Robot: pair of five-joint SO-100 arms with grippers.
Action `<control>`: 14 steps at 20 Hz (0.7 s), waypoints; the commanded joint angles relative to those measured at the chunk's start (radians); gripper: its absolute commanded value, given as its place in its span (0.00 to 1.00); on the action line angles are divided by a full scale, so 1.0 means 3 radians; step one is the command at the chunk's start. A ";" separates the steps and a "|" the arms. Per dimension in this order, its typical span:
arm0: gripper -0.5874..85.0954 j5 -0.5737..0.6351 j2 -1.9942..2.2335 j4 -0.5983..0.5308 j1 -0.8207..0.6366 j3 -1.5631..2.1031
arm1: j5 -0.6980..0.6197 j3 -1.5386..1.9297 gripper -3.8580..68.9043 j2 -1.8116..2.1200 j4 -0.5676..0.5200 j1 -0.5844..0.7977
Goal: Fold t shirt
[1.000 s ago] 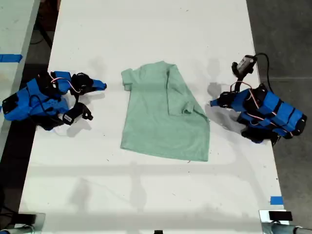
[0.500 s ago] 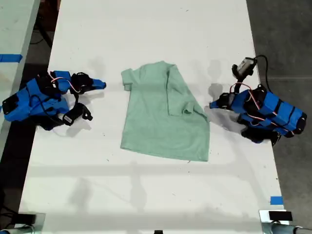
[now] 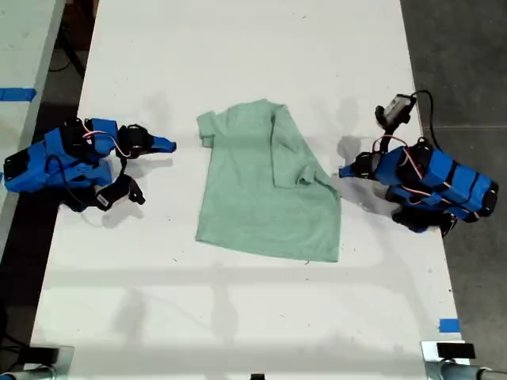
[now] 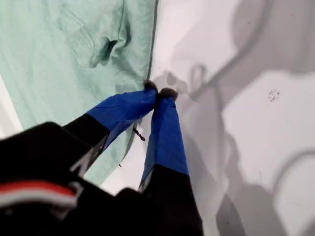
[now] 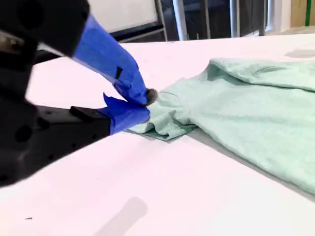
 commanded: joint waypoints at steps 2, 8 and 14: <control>0.00 0.0839 0.0026 -0.0547 0.0123 0.0046 | 0.0005 0.0164 0.07 0.0036 -0.0005 -0.0036; 0.00 0.0982 0.0026 -0.0276 -0.0465 -0.0230 | -0.0010 0.0164 0.07 0.0036 -0.0005 -0.0026; 0.00 0.0701 0.0031 -0.0015 -0.0629 -0.0118 | 0.0000 0.0164 0.07 0.0036 -0.0005 -0.0056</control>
